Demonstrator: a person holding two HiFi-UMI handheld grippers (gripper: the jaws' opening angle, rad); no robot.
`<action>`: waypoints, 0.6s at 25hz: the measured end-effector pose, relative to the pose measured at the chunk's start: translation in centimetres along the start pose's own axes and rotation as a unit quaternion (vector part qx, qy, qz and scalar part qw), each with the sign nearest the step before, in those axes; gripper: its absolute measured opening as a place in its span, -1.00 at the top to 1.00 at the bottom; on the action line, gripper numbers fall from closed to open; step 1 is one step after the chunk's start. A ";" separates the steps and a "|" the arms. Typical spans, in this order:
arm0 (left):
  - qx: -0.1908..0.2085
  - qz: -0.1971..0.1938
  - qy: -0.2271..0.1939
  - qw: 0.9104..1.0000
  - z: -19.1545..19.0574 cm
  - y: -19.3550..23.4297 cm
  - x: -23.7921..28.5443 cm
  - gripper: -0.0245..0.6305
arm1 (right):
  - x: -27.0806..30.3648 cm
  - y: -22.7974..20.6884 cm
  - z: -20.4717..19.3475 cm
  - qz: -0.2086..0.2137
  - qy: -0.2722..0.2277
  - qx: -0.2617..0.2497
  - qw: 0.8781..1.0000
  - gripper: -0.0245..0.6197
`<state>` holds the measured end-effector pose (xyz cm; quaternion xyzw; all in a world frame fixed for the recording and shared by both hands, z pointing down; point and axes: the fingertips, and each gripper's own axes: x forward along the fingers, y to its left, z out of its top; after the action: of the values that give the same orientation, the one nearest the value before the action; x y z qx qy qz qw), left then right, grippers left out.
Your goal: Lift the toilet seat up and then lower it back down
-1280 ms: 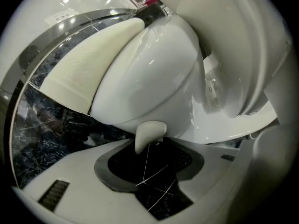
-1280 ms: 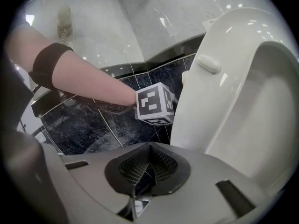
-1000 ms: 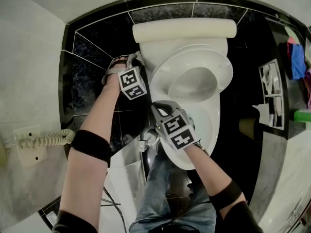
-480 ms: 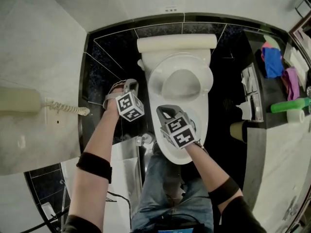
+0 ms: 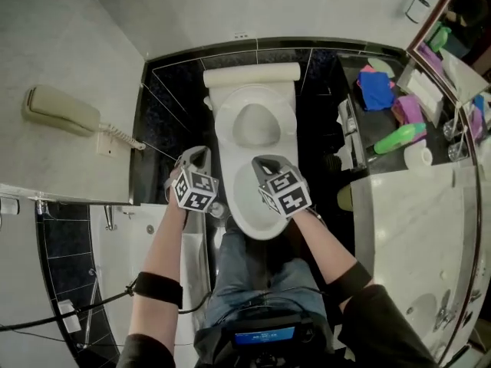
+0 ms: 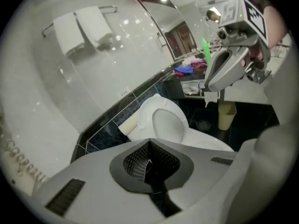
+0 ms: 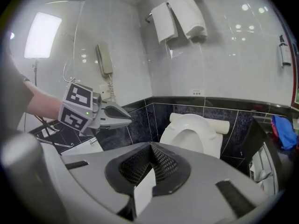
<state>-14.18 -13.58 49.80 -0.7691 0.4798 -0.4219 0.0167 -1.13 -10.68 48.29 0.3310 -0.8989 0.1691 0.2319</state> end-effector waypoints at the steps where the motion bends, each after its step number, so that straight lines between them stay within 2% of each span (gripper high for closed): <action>1: -0.019 0.003 -0.007 1.000 0.7 -0.5 -1.5 0.90 | -1.5 0.0 0.2 -0.001 -0.004 -0.001 1.000 0.92; 5: -0.095 0.013 -0.038 0.995 3.7 -3.2 -7.4 0.90 | -7.4 -0.5 0.1 -0.009 -0.019 -0.005 1.000 0.92; 10: -0.157 0.021 -0.059 0.986 6.2 -6.4 -14.5 0.90 | -14.7 -0.3 -0.6 -0.011 -0.022 0.000 1.000 0.92; 15: -0.204 0.025 -0.065 0.976 6.1 -8.4 -18.9 0.90 | -19.6 -0.4 -2.2 -0.024 -0.014 0.013 1.000 0.92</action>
<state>-7.51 2.84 37.51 -0.7697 0.5728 -0.2639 -0.0990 12.99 0.10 39.83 0.3576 -0.8917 0.1708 0.2186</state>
